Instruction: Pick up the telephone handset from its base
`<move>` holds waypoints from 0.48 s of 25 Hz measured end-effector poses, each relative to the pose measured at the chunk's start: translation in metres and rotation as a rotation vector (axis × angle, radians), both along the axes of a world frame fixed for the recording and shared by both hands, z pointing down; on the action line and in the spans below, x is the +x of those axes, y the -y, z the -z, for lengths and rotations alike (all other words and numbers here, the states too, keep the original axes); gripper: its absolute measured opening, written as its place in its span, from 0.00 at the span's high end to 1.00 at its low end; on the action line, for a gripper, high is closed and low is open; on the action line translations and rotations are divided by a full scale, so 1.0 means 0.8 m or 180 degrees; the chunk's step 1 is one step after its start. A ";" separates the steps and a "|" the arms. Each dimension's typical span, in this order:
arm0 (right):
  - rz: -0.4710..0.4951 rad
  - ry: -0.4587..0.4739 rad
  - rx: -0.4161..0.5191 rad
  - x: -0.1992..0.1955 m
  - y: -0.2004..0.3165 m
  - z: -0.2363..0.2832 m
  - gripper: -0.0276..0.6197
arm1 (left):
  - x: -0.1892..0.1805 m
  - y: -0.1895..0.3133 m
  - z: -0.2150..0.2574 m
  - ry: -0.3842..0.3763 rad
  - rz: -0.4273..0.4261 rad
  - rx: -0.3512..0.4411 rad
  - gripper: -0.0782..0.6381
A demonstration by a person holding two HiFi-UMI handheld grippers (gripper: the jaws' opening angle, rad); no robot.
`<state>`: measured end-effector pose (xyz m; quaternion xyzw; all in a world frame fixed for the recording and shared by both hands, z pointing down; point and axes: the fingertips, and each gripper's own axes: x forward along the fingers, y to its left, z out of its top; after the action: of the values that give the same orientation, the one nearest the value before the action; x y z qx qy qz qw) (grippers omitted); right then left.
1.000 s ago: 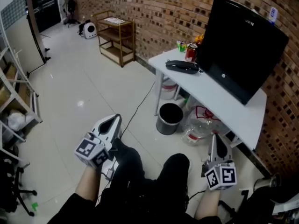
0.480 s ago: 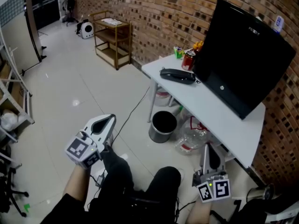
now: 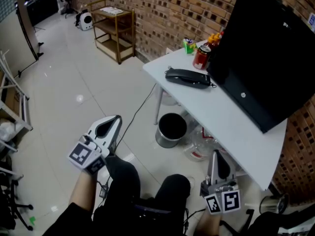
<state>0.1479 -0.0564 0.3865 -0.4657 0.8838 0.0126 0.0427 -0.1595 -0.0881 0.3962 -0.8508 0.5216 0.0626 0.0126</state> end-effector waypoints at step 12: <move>0.0065 0.0124 0.0089 -0.018 0.070 0.024 0.94 | 0.007 0.075 0.026 0.0100 -0.0179 0.0122 0.88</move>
<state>0.1335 -0.1124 0.3672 -0.4562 0.8872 0.0154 0.0665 -0.1540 -0.1479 0.3758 -0.8656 0.4960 0.0596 0.0353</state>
